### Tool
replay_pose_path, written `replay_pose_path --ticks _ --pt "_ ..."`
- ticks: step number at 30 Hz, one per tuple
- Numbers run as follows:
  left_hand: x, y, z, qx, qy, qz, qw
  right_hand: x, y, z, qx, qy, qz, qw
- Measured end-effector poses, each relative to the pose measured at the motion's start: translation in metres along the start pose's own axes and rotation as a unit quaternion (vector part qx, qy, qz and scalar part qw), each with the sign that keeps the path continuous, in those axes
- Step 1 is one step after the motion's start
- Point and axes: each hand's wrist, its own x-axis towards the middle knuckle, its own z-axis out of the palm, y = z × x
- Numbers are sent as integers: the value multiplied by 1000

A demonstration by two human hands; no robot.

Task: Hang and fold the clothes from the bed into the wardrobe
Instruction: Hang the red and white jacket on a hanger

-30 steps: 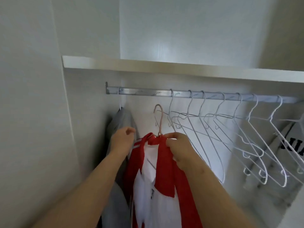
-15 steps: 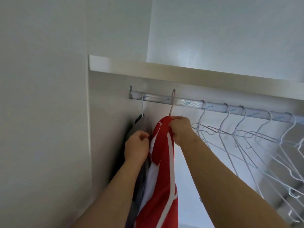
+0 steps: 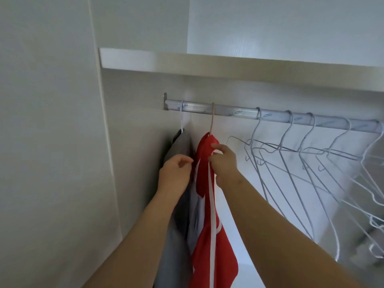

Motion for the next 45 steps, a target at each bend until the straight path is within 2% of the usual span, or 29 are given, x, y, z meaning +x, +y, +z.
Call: replay_pose_path --ticks 5,13,18,25,29,31,33,39,45 --pt "-38 15 7 -11 -28 -7 1000 -44 20 -30 32 -16 13 999" --pt "-150 33 49 -31 -72 -58 995 -141 55 -119 85 37 62 994" --pt "-241 27 90 -57 -147 -124 980 -210 96 -190 97 78 122 985" --pt "-368 4 147 -27 -314 -182 931 -317 175 -276 99 214 224 946" --pt "-426 -3 167 -7 -425 -170 889 -374 203 -311 133 303 255 908" --pt "-456 -5 175 14 -490 -168 855 -408 217 -323 164 363 263 879" --pt "-474 -11 174 17 -512 -180 840 -430 224 -327 175 388 269 864" --pt "-578 -15 168 63 -665 -139 731 -554 250 -335 231 559 290 742" --pt "-688 5 141 88 -771 -52 628 -686 254 -333 277 689 255 620"
